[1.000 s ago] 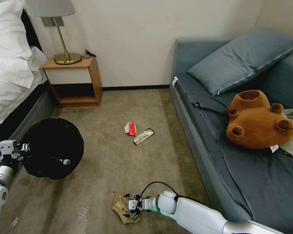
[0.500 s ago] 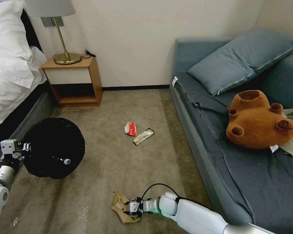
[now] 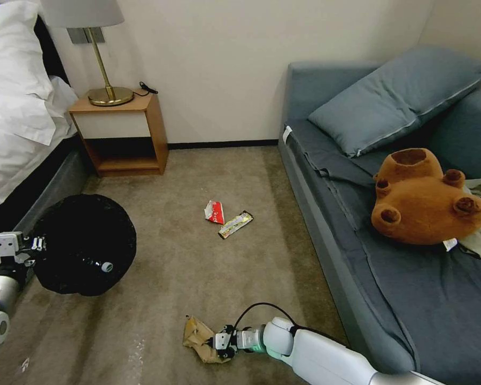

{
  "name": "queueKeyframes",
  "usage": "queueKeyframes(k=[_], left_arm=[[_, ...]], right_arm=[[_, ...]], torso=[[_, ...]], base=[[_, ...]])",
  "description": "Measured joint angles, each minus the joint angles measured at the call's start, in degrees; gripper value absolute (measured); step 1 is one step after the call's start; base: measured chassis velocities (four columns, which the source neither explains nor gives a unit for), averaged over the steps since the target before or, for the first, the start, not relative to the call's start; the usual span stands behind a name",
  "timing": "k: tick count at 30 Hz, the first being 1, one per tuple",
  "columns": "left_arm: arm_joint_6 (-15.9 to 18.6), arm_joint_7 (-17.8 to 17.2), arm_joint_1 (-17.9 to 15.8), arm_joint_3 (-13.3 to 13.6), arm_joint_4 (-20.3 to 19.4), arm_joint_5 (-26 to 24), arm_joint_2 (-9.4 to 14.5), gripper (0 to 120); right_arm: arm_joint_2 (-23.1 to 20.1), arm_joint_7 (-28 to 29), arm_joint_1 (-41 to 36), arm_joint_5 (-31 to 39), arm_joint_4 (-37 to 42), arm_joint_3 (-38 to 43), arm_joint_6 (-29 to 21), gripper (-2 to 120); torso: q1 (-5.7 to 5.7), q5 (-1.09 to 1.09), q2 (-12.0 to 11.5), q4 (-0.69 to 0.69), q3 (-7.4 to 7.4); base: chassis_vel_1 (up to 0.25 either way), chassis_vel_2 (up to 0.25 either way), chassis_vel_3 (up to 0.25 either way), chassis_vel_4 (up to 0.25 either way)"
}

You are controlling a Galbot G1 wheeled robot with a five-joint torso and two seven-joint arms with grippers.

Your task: Pick up the trash bin, then pick up the garbage on the floor and place it into the trash bin.

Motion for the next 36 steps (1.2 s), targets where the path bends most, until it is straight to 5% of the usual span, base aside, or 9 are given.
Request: queueKeyframes(k=[25, 36], left_arm=[[-0.8, 0.67, 0.73, 0.12, 0.36, -0.05, -0.34, 5], [-1.64, 1.23, 0.67, 0.59, 1.58, 0.18, -0.69, 5]], right_arm=[[-1.69, -2.23, 3.91, 0.16, 0.73, 5.27, 1.99, 0], [-5.88, -4.33, 8.14, 2.91, 3.84, 7.89, 2.85, 0]], torso=[[0.0, 0.0, 0.0, 0.0, 0.0], [0.0, 0.01, 0.0, 0.0, 0.0]], base=[[0.0, 0.0, 0.0, 0.0], [0.0, 0.0, 0.0, 0.0]])
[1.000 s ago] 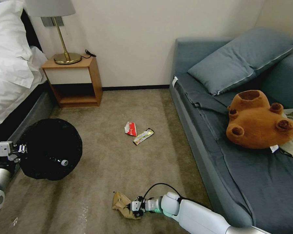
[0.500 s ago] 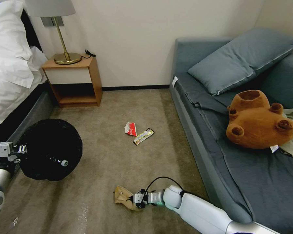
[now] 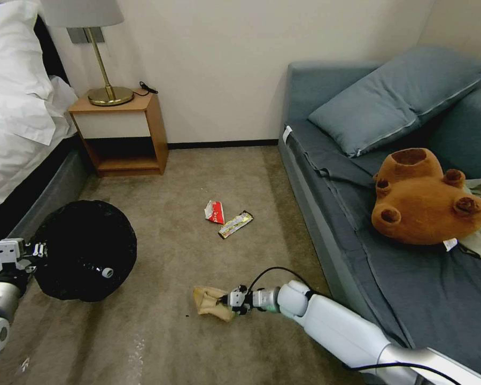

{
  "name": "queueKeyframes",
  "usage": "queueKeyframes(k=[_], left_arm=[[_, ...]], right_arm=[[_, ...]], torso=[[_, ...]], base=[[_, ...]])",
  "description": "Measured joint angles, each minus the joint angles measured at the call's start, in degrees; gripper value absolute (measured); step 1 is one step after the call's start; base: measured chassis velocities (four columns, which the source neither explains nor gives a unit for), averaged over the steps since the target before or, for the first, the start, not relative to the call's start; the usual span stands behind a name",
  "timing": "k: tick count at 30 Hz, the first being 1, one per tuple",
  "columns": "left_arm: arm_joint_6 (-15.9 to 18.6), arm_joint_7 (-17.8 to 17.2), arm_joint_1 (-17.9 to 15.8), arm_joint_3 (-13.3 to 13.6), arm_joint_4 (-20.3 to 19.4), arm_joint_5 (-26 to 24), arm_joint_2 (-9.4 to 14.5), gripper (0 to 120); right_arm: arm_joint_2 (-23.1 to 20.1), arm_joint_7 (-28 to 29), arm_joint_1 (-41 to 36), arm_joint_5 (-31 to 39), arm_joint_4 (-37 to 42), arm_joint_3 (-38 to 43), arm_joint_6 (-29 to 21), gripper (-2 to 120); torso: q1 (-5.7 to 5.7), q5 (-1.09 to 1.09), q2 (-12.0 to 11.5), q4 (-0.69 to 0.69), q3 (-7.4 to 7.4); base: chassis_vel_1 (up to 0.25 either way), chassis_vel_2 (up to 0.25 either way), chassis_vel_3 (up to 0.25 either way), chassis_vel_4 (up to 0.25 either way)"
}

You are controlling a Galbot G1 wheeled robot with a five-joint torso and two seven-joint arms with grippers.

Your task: Pick up the trash bin, then pick up the garbage on the floor and place it into the trash bin.

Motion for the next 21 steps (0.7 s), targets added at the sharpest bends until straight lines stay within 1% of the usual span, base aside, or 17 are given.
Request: queueKeyframes(k=[2, 3, 5, 6, 8, 9, 11, 12, 14, 15, 16, 17, 18, 19, 21], left_arm=[[-0.02, 0.04, -0.29, 0.46, 0.0, 0.0, -0.1, 5], [-0.02, 0.04, -0.29, 0.46, 0.0, 0.0, -0.1, 5], [-0.02, 0.04, -0.72, 1.22, -0.14, 0.1, -0.22, 5], [-0.02, 0.04, -0.72, 1.22, -0.14, 0.1, -0.22, 5], [0.0, 0.05, -1.13, 1.86, -0.59, 0.14, -0.23, 5], [0.0, 0.05, -1.13, 1.86, -0.59, 0.14, -0.23, 5], [0.12, 0.03, -1.52, 2.61, -1.0, 0.16, -0.23, 5], [0.12, 0.03, -1.52, 2.61, -1.0, 0.16, -0.23, 5], [0.17, -0.02, -2.01, 3.38, -1.12, 0.2, -0.28, 5], [0.17, -0.02, -2.01, 3.38, -1.12, 0.2, -0.28, 5], [0.18, -0.1, -2.43, 4.07, -1.2, 0.33, -0.38, 5], [0.18, -0.1, -2.43, 4.07, -1.2, 0.33, -0.38, 5], [0.24, -0.25, -2.99, 4.9, -1.32, 0.58, -0.56, 5], [0.24, -0.25, -2.99, 4.9, -1.32, 0.58, -0.56, 5], [0.37, -0.99, -4.69, 7.07, -2.05, 0.83, -0.9, 5]], right_arm=[[-1.33, -0.43, 1.29, 0.43, 1.47, 0.67, 0.25, 0], [-1.33, -0.43, 1.29, 0.43, 1.47, 0.67, 0.25, 0], [-3.6, -0.94, 3.79, 1.55, 3.5, 0.8, 0.36, 0], [-3.6, -0.94, 3.79, 1.55, 3.5, 0.8, 0.36, 0], [-5.54, -1.35, 6.71, 3.09, 5.42, 0.61, 0.36, 0], [-5.54, -1.35, 6.71, 3.09, 5.42, 0.61, 0.36, 0], [-7.68, -1.71, 11.52, 5.61, 7.91, -0.27, 0.19, 0], [-7.68, -1.71, 11.52, 5.61, 7.91, -0.27, 0.19, 0], [-9.13, -1.75, 16.78, 8.08, 10.46, -1.46, -0.26, 0], [-9.13, -1.75, 16.78, 8.08, 10.46, -1.46, -0.26, 0], [-9.68, -1.75, 19.66, 9.86, 12.02, -2.22, -0.96, 0], [-9.68, -1.75, 19.66, 9.86, 12.02, -2.22, -0.96, 0], [-9.93, -1.7, 22.05, 11.67, 13.67, -2.87, -1.81, 0], [-9.93, -1.7, 22.05, 11.67, 13.67, -2.87, -1.81, 0], [-9.49, -1.27, 26.23, 15.39, 16.73, -3.85, -3.81, 0]], torso=[[0.0, 0.01, 0.0, -0.01, 0.0], [0.0, 0.01, 0.0, -0.01, 0.0], [0.0, 0.0, 0.0, 0.0, 0.0], [0.0, 0.0, 0.0, 0.0, 0.0], [0.0, 0.01, 0.0, -0.02, 0.0], [0.0, 0.01, 0.0, -0.02, 0.0], [0.0, 0.01, 0.0, -0.02, 0.0], [0.0, 0.01, 0.0, -0.02, 0.0], [0.0, 0.0, 0.0, 0.0, 0.0], [0.0, 0.0, 0.0, 0.0, 0.0], [0.0, 0.0, 0.0, 0.01, 0.0], [0.0, 0.0, 0.0, 0.01, 0.0], [0.0, 0.0, -0.01, 0.01, 0.0], [0.0, 0.0, -0.01, 0.01, 0.0], [0.0, 0.0, 0.0, 0.0, 0.0]], base=[[0.0, 0.0, 0.0, 0.0], [0.0, 0.0, 0.0, 0.0], [0.0, 0.0, 0.0, 0.0], [0.0, 0.0, 0.0, 0.0], [0.0, 0.0, 0.0, 0.0], [0.0, 0.0, 0.0, 0.0], [0.0, 0.0, 0.0, 0.0], [0.0, 0.0, 0.0, 0.0], [0.0, 0.0, 0.0, 0.0], [0.0, 0.0, 0.0, 0.0], [0.0, 0.0, 0.0, 0.0], [0.0, 0.0, 0.0, 0.0], [0.0, 0.0, 0.0, 0.0], [0.0, 0.0, 0.0, 0.0], [0.0, 0.0, 0.0, 0.0]])
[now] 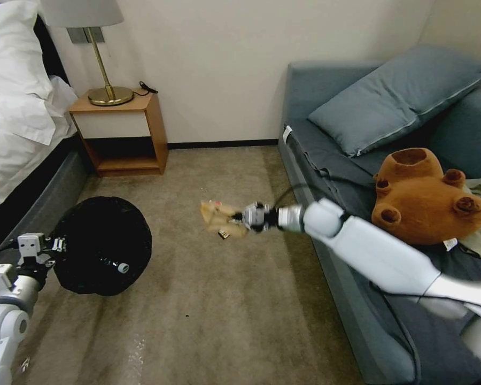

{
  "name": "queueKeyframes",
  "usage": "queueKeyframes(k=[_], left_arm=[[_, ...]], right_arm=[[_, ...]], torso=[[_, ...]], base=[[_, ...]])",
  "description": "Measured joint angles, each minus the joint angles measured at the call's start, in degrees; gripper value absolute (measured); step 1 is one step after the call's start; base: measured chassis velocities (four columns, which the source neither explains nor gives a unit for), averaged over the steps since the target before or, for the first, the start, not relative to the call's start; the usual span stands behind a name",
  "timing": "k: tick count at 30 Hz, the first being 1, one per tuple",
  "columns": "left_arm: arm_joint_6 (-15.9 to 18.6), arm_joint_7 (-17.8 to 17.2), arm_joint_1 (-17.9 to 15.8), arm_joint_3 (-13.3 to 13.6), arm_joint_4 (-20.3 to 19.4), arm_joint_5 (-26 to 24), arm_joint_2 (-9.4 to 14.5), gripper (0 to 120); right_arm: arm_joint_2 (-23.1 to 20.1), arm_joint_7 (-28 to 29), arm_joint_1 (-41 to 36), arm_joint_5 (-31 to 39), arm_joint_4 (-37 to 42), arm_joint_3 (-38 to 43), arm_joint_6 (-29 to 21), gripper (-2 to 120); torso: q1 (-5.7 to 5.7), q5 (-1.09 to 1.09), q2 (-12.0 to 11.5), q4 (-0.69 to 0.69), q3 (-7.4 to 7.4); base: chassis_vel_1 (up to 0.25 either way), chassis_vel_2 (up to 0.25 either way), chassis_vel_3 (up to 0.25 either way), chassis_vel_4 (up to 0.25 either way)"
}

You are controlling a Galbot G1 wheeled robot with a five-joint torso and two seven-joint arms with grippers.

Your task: Pick up the trash bin, then pick up the garbage on the floor and place it into the trash bin.

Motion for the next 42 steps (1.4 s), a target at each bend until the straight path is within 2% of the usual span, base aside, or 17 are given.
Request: queueKeyframes(k=[2, 4, 7, 12, 13, 14, 15, 16, 17, 19, 25, 33, 38, 40, 41, 42], left_arm=[[0.04, -0.17, -0.53, 0.61, -0.2, 0.02, -0.05, 5], [0.38, -0.84, -2.31, 2.34, -0.48, 0.06, -0.12, 5], [0.59, -1.15, -3.17, 3.06, -0.49, 0.08, -0.13, 5], [0.94, -2.56, -6.43, 5.57, -0.15, 0.11, -0.6, 5], [0.94, -2.56, -6.43, 5.57, -0.15, 0.11, -0.6, 5], [0.97, -2.94, -7.09, 6.18, -0.13, 0.08, -0.87, 5], [0.97, -2.94, -7.09, 6.18, -0.13, 0.08, -0.87, 5], [0.97, -3.34, -7.82, 6.9, -0.14, 0.01, -1.2, 5], [0.97, -3.34, -7.82, 6.9, -0.14, 0.01, -1.2, 5], [0.97, -3.67, -8.44, 7.66, -0.15, -0.12, -1.61, 5], [0.92, -3.94, -8.66, 7.63, -0.46, -0.99, -1.97, 5], [0.24, -3.78, -7.35, 5.91, -1.26, -2.36, -2.1, 5], [0.12, -3.49, -6.89, 5.16, -1.31, -2.94, -1.81, 5], [-0.12, -3.19, -6.76, 4.73, -1.18, -3.13, -1.62, 5], [-0.34, -3.01, -6.63, 4.4, -0.91, -3.4, -1.43, 5], [-0.34, -3.01, -6.63, 4.4, -0.91, -3.4, -1.43, 5]], right_arm=[[0.3, 0.27, 0.82, 1.08, 0.8, -0.29, -0.57, 0], [1.72, 1.25, 3.53, 4.12, 2.85, -1.93, -2.23, 0], [2.93, 1.66, 4.8, 5.35, 3.49, -2.63, -2.87, 0], [10.94, 4.32, 9.67, 8.74, 3.09, -6.23, -4.46, 0], [10.94, 4.32, 9.67, 8.74, 3.09, -6.23, -4.46, 0], [13.04, 4.75, 10.37, 8.93, 2.31, -6.98, -4.63, 0], [13.04, 4.75, 10.37, 8.93, 2.31, -6.98, -4.63, 0], [15.35, 5.38, 11.03, 9.06, 1.12, -7.84, -4.65, 0], [15.35, 5.38, 11.03, 9.06, 1.12, -7.84, -4.65, 0], [18.07, 6.64, 11.8, 9.35, -0.94, -9.77, -4.5, 0], [21.19, 7.74, 11.4, 8.55, -5.02, -11.42, -3.42, 0], [26.52, 10.46, 8.44, 3.28, -15.75, -12.57, -0.05, 0], [27.95, 12.96, 7.19, 2.01, -18.77, -13.34, 0.71, 0], [28.24, 13.91, 6.75, 1.59, -19.22, -13.78, 0.76, 4], [28.35, 14.48, 6.4, 1.28, -19.21, -14.09, 0.77, 13], [28.35, 14.48, 6.4, 1.28, -19.21, -14.09, 0.77, 13]], torso=[[0.0, 0.0, 0.0, -0.01, 0.0], [0.0, 0.0, 0.0, -0.02, 0.0], [0.0, 0.0, -0.01, -0.01, 0.0], [0.0, -0.03, 0.0, 0.01, 0.0], [0.0, -0.03, 0.0, 0.01, 0.0], [0.0, -0.03, 0.0, 0.02, 0.0], [0.0, -0.03, 0.0, 0.02, 0.0], [0.0, -0.02, 0.0, 0.03, 0.0], [0.0, -0.02, 0.0, 0.03, 0.0], [0.0, -0.03, 0.0, 0.0, 0.0], [0.0, -0.02, 0.0, 0.0, 0.0], [0.0, -0.01, -0.01, 0.0, 0.0], [0.0, -0.01, -0.01, 0.0, 0.0], [0.0, -0.01, 0.0, 0.0, 0.0], [0.0, 0.0, 0.0, -0.01, 0.0], [0.0, 0.0, 0.0, -0.01, 0.0]], base=[[0.0, 0.0, 0.0, 0.0], [0.0, 0.0, 0.0, 0.0], [0.0, 0.0, 0.0, 0.0], [0.0, 0.0, 0.0, 0.0], [0.0, 0.0, 0.0, 0.0], [0.0, 0.0, 0.0, 0.0], [0.0, 0.0, 0.0, 0.0], [0.0, 0.0, 0.0, 0.0], [0.0, 0.0, 0.0, 0.0], [0.0, 0.0, 0.0, 0.0], [0.0, 0.0, 0.0, 0.0], [0.0, 0.0, 0.0, 0.0], [0.0, 0.0, 0.0, 0.0], [0.0, 0.0, 0.0, 0.0], [0.0, 0.0, 0.0, 0.0], [0.0, 0.0, 0.0, 0.0]])
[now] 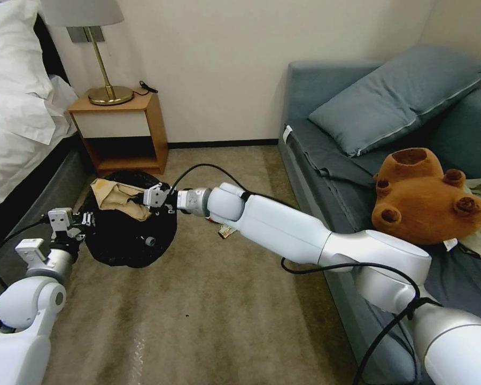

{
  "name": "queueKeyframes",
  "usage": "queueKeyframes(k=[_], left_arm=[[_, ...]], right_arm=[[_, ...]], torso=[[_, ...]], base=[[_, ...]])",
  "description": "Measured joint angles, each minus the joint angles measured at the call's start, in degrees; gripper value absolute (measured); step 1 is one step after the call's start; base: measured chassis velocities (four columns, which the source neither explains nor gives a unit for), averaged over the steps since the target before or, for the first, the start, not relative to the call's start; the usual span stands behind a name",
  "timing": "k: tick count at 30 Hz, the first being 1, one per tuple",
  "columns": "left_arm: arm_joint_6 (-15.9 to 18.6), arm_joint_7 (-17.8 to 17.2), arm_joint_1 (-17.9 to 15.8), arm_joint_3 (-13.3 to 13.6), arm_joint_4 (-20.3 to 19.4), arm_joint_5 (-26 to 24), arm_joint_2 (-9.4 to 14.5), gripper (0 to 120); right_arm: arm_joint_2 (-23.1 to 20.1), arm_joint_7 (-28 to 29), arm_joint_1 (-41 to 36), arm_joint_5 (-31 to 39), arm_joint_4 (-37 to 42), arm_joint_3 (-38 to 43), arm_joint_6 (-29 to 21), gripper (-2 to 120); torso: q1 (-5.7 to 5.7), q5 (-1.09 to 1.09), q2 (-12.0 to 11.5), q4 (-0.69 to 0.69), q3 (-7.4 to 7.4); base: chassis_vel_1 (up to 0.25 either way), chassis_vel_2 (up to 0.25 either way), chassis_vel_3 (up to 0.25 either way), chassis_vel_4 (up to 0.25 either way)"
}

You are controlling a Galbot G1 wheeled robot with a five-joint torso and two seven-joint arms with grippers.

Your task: Pick up the trash bin, then pick up the garbage on the floor and place it into the trash bin.

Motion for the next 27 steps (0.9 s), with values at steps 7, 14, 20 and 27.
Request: queueKeyframes(k=[7, 14, 20, 27], left_arm=[[-0.5, 0.54, -0.01, -0.68, 1.5, -0.69, 0.74, 5], [-1.18, 0.89, -0.22, -1.25, 3.37, -0.99, 1.19, 5], [-1.48, 1.16, -0.1, -1.64, 3.76, -1.67, 1.64, 5], [-1.71, 1.27, 0.1, -1.77, 4.1, -1.92, 1.44, 5]], right_arm=[[-0.44, 0.95, -0.54, -0.04, 2.28, -0.81, 0.01, 40], [-1.28, 2.29, -0.89, 1.71, 4.85, -1.08, -0.94, 66], [-1.53, 5.09, -1.59, 5.49, 7.44, -1.39, -2.93, 84], [-0.02, 8.35, -2.37, 7.13, 7.23, -1.85, -4.32, 100]], torso=[[0.0, 0.0, 0.0, 0.0, 0.0], [0.0, 0.0, 0.0, 0.0, 0.0], [0.0, 0.0, 0.0, 0.0, 0.0], [0.0, 0.01, 0.0, 0.01, 0.0]], base=[[0.0, 0.0, 0.0, 0.0], [0.0, 0.0, 0.0, 0.0], [0.0, 0.0, 0.0, 0.0], [0.0, 0.0, 0.0, 0.0]])
